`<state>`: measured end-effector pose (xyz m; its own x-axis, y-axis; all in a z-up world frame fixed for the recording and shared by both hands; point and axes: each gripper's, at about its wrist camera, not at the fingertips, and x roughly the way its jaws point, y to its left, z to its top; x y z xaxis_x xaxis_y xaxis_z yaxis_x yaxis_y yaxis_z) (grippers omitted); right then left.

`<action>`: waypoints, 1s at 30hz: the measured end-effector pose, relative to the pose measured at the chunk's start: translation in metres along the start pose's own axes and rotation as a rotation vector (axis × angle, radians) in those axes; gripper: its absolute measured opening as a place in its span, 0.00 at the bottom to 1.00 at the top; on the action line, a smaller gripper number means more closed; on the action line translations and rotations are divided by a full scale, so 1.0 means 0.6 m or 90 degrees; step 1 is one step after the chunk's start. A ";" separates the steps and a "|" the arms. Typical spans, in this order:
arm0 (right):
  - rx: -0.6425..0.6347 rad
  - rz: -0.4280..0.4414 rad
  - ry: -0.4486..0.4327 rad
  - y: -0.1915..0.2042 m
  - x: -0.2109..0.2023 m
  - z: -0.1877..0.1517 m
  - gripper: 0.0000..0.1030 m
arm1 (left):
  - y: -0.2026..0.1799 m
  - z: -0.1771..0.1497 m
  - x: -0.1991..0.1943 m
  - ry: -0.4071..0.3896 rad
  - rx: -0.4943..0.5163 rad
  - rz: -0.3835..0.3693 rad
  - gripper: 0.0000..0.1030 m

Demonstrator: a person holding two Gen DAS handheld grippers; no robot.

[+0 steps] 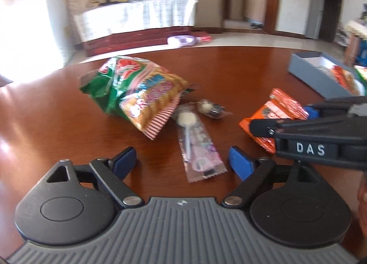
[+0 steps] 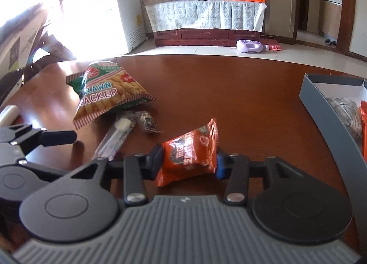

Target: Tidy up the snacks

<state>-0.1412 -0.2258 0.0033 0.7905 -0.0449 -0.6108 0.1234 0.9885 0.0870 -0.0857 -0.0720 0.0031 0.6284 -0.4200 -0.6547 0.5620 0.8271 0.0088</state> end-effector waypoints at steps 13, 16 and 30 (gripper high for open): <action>-0.002 0.022 0.012 -0.015 -0.021 -0.005 0.42 | 0.003 0.004 0.007 -0.015 0.036 -0.040 0.69; -0.005 0.014 0.025 -0.026 -0.035 -0.010 0.42 | -0.014 0.004 0.002 -0.023 0.045 -0.054 0.42; -0.059 0.051 0.026 -0.042 -0.076 -0.030 0.44 | -0.080 0.004 0.001 -0.024 0.050 -0.006 0.16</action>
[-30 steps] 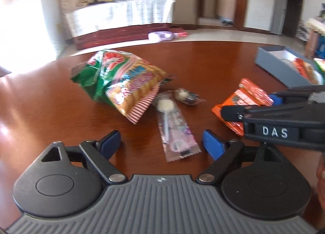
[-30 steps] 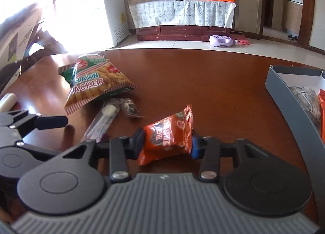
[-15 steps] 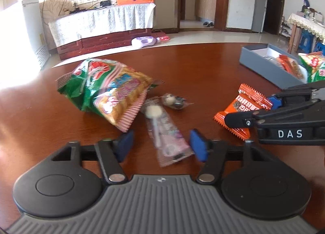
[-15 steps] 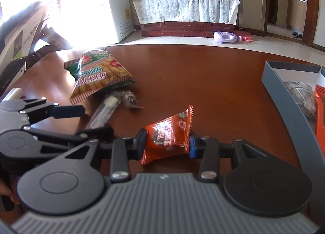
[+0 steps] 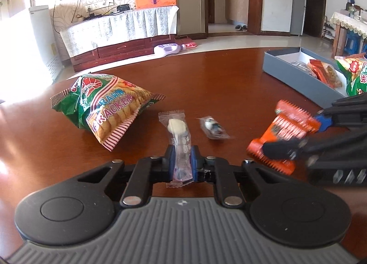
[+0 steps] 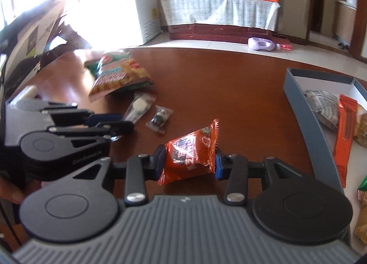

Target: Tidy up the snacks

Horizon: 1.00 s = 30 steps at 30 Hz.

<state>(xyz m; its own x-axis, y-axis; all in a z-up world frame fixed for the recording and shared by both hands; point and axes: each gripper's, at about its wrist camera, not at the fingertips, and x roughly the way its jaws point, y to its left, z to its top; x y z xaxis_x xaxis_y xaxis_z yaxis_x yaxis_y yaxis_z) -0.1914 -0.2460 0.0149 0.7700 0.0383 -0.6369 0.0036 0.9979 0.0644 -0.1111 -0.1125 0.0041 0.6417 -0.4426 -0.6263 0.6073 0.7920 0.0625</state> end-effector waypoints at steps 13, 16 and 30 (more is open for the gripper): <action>-0.102 -0.039 0.009 0.027 -0.010 -0.019 0.68 | -0.033 -0.029 -0.036 0.002 0.003 0.051 0.22; -0.084 -0.040 0.015 0.022 -0.005 -0.015 0.68 | -0.021 -0.029 -0.034 -0.001 -0.020 0.043 0.30; -0.029 -0.015 0.017 0.004 -0.010 -0.016 0.53 | 0.005 -0.028 -0.025 0.023 -0.076 0.046 0.84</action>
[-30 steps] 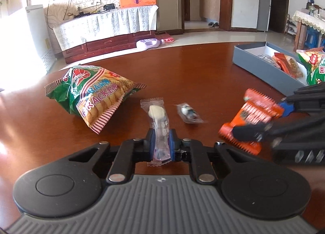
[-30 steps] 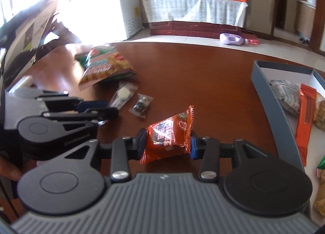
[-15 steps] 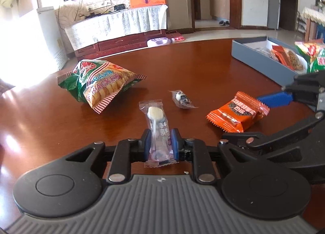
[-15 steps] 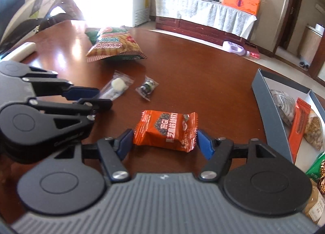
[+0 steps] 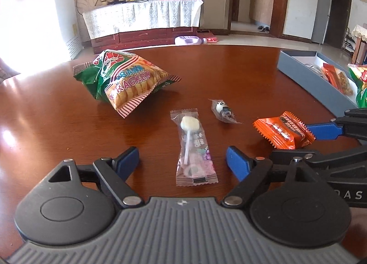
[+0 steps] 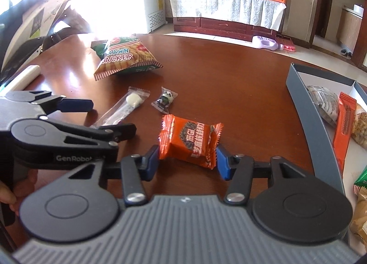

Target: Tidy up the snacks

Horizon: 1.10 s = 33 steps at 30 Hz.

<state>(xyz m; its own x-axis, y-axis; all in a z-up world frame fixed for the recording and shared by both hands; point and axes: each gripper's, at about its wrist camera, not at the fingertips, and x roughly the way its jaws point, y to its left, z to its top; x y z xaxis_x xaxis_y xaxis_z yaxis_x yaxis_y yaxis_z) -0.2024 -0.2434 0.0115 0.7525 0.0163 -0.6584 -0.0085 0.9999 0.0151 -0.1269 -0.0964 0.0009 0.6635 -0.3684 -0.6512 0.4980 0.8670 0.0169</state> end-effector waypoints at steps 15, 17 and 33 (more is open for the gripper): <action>0.006 -0.003 0.004 -0.005 0.000 -0.002 0.51 | 0.010 0.001 0.011 0.026 -0.018 0.011 1.00; 0.006 -0.003 0.005 -0.005 0.002 -0.002 0.51 | 0.010 0.001 0.012 0.026 -0.016 0.011 1.00; 0.003 0.000 -0.001 -0.005 -0.003 0.000 0.50 | -0.019 0.007 -0.009 -0.008 0.034 -0.075 0.11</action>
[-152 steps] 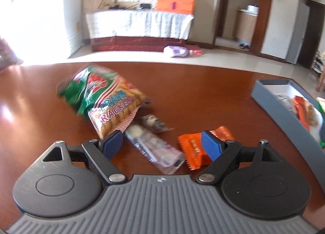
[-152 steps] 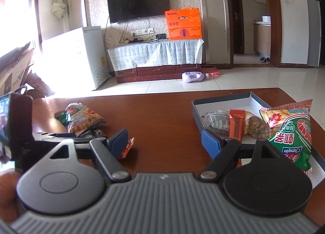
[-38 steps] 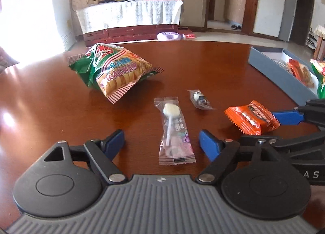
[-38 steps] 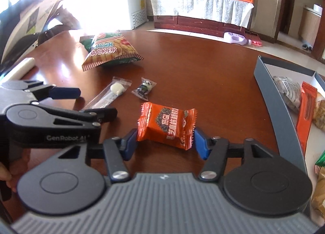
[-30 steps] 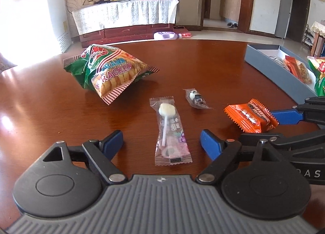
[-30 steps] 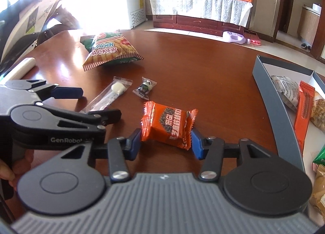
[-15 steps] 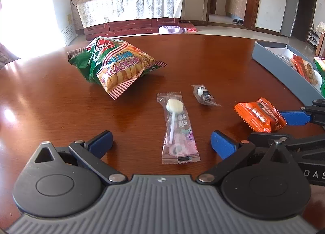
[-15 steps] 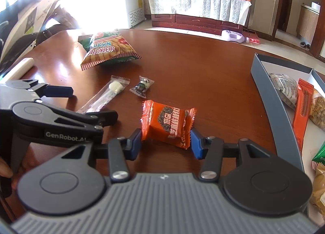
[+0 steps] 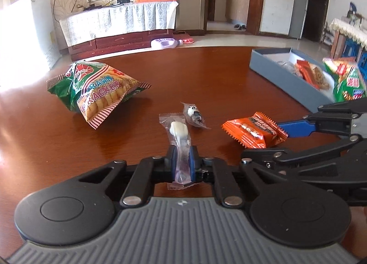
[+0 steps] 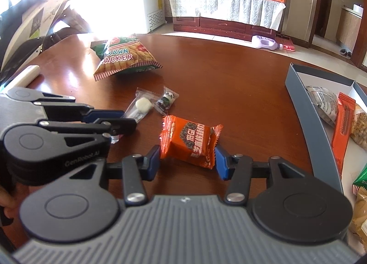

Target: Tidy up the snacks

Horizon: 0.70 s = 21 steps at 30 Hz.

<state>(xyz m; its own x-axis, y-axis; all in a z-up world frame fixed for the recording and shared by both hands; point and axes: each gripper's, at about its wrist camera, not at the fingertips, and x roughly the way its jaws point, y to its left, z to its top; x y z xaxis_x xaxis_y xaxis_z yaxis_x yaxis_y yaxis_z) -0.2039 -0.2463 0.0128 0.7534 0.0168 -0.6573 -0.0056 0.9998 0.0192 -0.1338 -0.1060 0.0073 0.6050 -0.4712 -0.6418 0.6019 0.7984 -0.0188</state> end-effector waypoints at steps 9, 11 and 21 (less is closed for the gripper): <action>0.017 0.005 -0.026 -0.002 -0.017 0.004 0.48 | -0.012 0.005 -0.002 -0.014 0.017 0.019 0.08; 0.022 0.008 -0.034 -0.001 -0.023 0.005 0.48 | -0.012 0.007 -0.004 -0.020 0.015 0.024 0.08; 0.050 0.015 -0.103 -0.006 -0.072 0.019 0.47 | -0.012 0.032 -0.015 -0.039 -0.012 0.039 0.08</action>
<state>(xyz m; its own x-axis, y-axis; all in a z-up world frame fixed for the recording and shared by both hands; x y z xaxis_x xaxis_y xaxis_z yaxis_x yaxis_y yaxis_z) -0.2291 -0.2511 0.0498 0.8496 0.0316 -0.5265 0.0221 0.9952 0.0954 -0.1335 -0.1147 0.0280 0.6713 -0.4432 -0.5941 0.5538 0.8326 0.0046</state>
